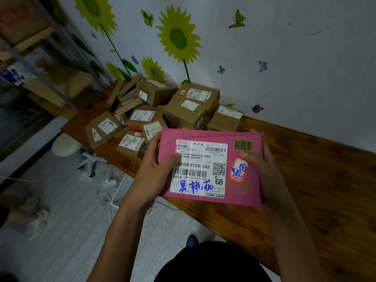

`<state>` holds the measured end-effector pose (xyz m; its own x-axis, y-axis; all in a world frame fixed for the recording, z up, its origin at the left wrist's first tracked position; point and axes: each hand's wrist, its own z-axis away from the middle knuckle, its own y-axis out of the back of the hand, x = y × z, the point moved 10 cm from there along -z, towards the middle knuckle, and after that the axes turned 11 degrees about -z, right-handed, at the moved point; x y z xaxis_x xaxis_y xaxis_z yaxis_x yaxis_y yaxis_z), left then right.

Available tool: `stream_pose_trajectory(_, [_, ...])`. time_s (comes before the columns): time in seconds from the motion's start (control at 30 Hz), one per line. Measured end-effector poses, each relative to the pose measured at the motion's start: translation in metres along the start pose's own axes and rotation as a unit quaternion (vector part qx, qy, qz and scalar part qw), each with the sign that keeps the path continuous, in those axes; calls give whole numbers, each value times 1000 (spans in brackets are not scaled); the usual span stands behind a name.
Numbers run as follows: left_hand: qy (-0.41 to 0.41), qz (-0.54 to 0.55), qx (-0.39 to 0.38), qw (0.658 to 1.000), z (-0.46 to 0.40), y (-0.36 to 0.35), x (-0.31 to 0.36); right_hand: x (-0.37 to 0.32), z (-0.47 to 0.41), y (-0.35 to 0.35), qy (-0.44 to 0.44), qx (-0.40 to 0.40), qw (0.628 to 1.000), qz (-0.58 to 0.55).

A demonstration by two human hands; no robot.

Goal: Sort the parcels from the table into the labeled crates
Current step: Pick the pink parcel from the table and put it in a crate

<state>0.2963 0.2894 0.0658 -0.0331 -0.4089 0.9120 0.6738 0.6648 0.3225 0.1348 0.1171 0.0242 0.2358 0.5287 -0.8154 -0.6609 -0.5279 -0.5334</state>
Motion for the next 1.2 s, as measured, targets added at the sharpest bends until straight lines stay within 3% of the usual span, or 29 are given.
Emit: stream_pose_trajectory(1.2, [-30, 8, -21, 999, 13, -3, -2, -1, 9, 3, 5, 11, 1000, 4])
